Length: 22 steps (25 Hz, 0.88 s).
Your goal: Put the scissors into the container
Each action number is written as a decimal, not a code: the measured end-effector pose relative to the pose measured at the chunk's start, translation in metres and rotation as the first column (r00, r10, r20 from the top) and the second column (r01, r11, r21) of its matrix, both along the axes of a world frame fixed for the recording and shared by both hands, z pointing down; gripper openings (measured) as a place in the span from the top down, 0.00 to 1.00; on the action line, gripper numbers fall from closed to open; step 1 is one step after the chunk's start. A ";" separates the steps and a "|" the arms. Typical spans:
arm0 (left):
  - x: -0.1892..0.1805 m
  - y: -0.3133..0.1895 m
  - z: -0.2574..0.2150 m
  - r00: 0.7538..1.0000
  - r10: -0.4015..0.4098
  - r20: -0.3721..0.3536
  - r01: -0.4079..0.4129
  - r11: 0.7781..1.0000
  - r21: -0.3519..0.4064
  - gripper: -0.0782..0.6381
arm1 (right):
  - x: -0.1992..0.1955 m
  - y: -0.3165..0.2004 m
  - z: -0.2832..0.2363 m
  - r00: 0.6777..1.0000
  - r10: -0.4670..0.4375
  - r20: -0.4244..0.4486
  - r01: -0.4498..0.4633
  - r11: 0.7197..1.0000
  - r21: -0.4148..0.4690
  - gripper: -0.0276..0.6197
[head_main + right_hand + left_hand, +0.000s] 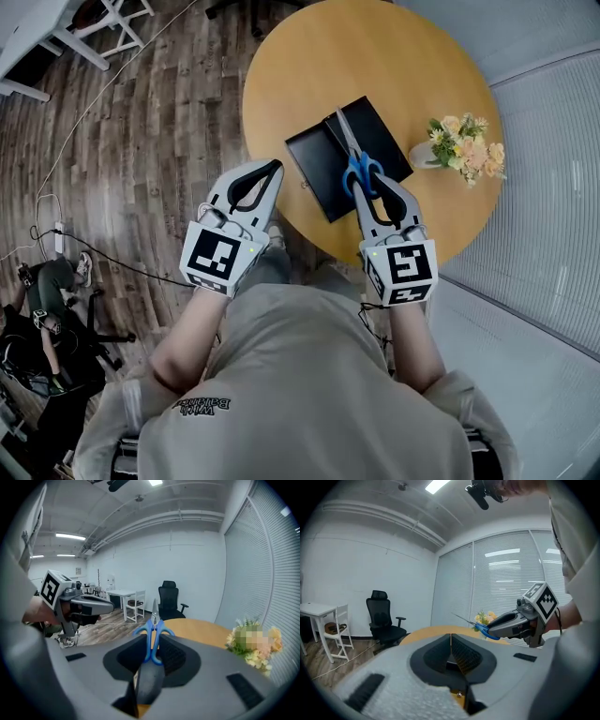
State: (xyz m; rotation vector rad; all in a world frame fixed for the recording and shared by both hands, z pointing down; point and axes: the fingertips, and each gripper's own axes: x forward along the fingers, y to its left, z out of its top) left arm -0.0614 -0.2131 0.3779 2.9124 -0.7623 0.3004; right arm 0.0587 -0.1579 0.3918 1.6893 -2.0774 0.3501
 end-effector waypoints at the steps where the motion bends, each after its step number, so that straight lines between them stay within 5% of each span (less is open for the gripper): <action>1: 0.001 -0.001 0.006 1.000 0.004 0.011 -0.004 1.000 -0.012 0.86 | 0.000 -0.001 0.004 1.000 -0.003 0.002 0.003 1.000 -0.015 0.81; 22: 0.018 -0.009 0.077 0.993 -0.063 0.097 0.079 0.981 -0.176 0.86 | 0.018 -0.017 0.106 0.993 -0.114 0.009 0.114 0.971 -0.212 0.81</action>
